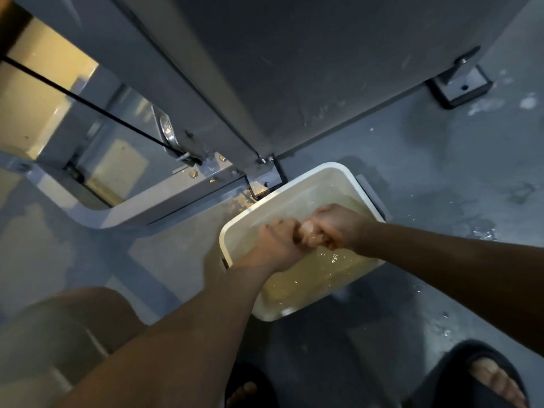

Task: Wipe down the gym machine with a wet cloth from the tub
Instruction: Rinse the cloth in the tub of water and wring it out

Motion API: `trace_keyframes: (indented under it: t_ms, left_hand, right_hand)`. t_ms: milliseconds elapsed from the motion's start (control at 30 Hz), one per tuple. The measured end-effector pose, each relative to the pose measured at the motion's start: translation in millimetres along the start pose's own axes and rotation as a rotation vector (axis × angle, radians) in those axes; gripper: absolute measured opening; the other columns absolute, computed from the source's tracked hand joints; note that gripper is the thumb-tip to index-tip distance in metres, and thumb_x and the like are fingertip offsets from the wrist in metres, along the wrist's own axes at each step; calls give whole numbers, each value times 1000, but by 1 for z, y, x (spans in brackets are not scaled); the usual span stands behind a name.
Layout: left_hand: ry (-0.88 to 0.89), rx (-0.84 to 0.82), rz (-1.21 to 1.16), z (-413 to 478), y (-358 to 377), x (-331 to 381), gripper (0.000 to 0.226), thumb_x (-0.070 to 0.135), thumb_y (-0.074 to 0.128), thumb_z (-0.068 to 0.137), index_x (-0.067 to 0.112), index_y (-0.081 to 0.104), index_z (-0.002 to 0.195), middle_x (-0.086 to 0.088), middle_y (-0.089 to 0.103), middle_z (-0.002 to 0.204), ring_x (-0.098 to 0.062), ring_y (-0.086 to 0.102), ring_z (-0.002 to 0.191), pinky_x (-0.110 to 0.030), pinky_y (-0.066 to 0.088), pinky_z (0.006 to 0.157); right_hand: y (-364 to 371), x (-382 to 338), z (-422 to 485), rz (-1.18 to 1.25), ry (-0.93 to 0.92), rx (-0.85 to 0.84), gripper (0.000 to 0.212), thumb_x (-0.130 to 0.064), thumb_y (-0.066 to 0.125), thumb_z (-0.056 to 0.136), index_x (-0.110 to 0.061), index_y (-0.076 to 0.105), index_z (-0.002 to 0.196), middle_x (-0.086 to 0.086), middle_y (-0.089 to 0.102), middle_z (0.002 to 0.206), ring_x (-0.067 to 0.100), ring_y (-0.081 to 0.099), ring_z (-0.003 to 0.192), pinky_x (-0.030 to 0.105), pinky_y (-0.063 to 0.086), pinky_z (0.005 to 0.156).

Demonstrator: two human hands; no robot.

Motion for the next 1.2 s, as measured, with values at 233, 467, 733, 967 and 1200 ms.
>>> trace_keyframes:
  t_ms: [233, 467, 733, 967, 1200]
  left_hand:
    - [-82, -114, -727, -28, -34, 14, 25, 3, 75, 87, 6, 52, 97, -16, 67, 89, -16, 75, 76, -31, 63, 74]
    - [-155, -164, -926, -37, -40, 19, 29, -1, 60, 98, 8, 47, 123, -22, 73, 104, -28, 77, 89, -36, 63, 81]
    - [533, -132, 278, -64, -53, 60, 86, 18, 66, 87, 39, 13, 152, 11, 25, 139, -18, 54, 106, -28, 49, 71]
    - [492, -70, 473, -53, -57, 55, 51, 54, 58, 97, 18, 45, 132, -4, 52, 125, -23, 58, 110, -34, 48, 88]
    - [407, -34, 551, -51, -59, 63, 45, 60, 53, 98, 20, 51, 118, 4, 54, 89, -21, 60, 85, -35, 49, 68]
  right_hand:
    - [-11, 2, -21, 251, 134, -16, 20, -16, 42, 91, -17, 51, 73, 1, 42, 58, 16, 36, 56, 27, 32, 52]
    - [2, -1, -51, 498, 232, -256, 30, -10, 38, 99, 7, 62, 105, 22, 70, 87, 28, 70, 71, 28, 60, 60]
    - [-4, -36, -72, 537, 127, -350, 37, 22, 30, 93, 6, 62, 104, 22, 66, 96, 30, 71, 94, 30, 62, 84]
    - [-11, -36, -69, 140, 112, -257, 20, 11, 53, 93, -4, 66, 90, 13, 69, 86, 20, 69, 79, 32, 59, 79]
    - [-5, -32, -64, -16, 226, -460, 11, -6, 57, 93, -7, 67, 88, 5, 66, 78, 20, 68, 79, 27, 55, 69]
Point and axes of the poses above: each hand's wrist, its own z-axis towards the middle knuckle, its own y-axis out of the palm, x = y × z, the point moved 6 cm from there along z, towards the middle knuckle
